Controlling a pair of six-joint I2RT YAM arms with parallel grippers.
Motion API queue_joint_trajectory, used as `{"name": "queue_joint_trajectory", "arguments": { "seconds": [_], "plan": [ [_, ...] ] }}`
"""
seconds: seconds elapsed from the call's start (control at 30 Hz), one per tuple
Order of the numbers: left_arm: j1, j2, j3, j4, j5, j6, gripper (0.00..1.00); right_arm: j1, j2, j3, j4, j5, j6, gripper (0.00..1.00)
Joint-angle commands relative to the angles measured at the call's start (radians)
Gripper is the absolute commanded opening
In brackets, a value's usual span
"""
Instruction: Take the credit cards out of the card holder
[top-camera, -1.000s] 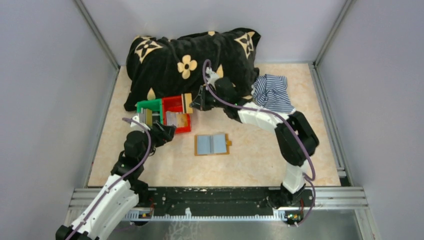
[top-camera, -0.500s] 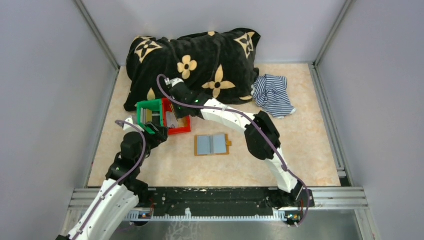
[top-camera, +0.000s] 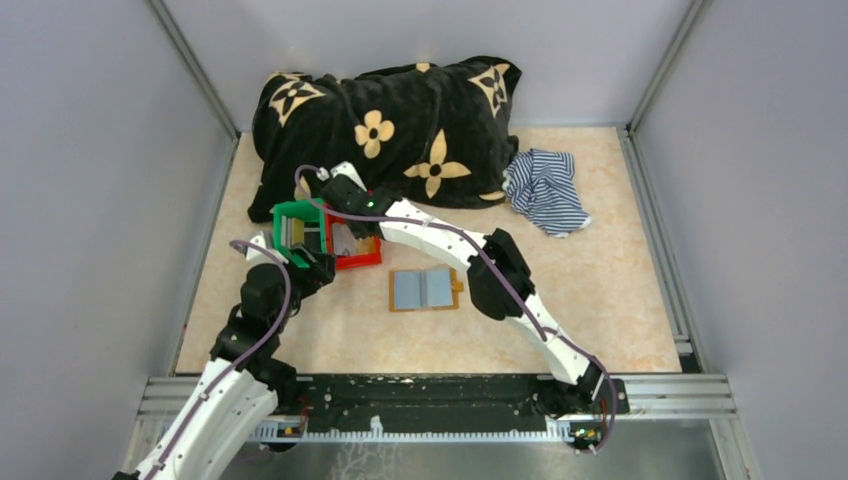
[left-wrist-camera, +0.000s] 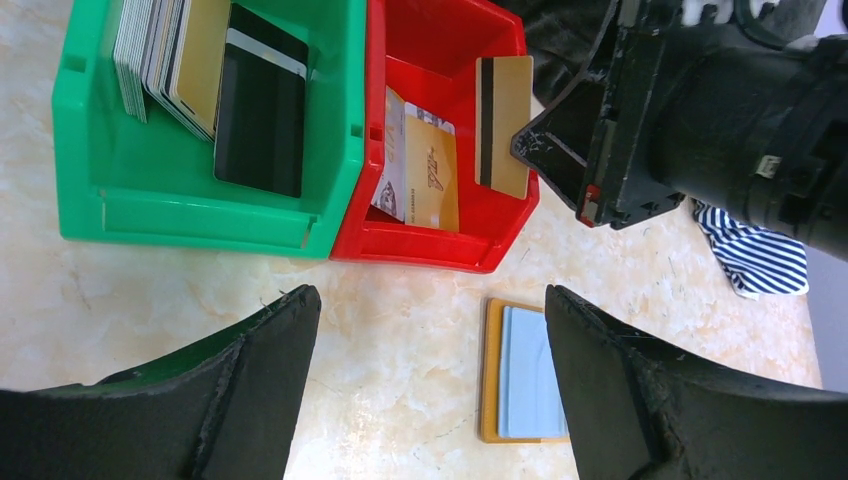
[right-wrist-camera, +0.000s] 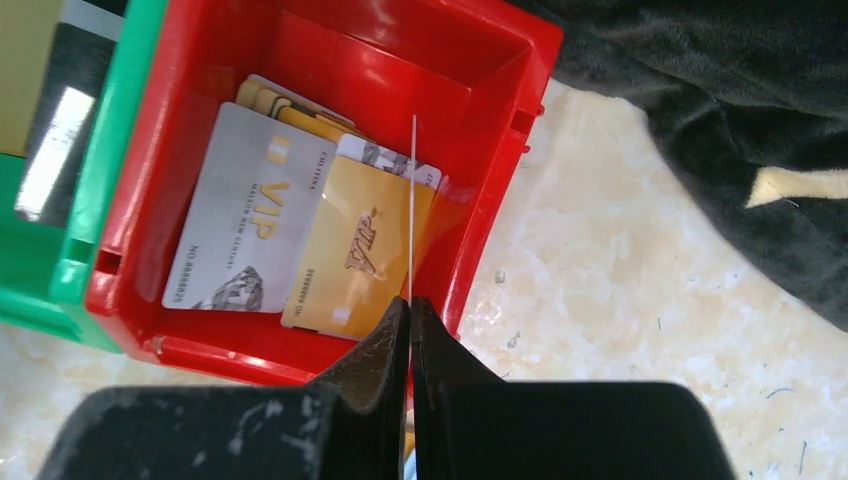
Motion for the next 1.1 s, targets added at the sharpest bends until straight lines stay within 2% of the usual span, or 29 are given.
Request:
{"name": "queue_joint_trajectory", "arguments": {
  "seconds": [0.0,0.63,0.9,1.07],
  "plan": [
    [0.005,-0.021,0.03,-0.019,0.012,-0.008,0.88,0.018,0.045,0.074,-0.036,0.072,-0.022,0.0],
    [0.005,-0.002,0.01,-0.008,0.027,-0.006,0.88,0.05,0.087,0.102,-0.028,0.023,-0.021,0.0],
    [0.005,-0.003,0.0,-0.006,0.03,-0.006,0.88,0.057,0.041,0.065,0.022,-0.02,-0.018,0.24],
    [0.005,-0.005,-0.003,-0.006,0.03,-0.006,0.88,0.062,0.031,0.058,0.041,-0.052,-0.016,0.24]
  ]
}}
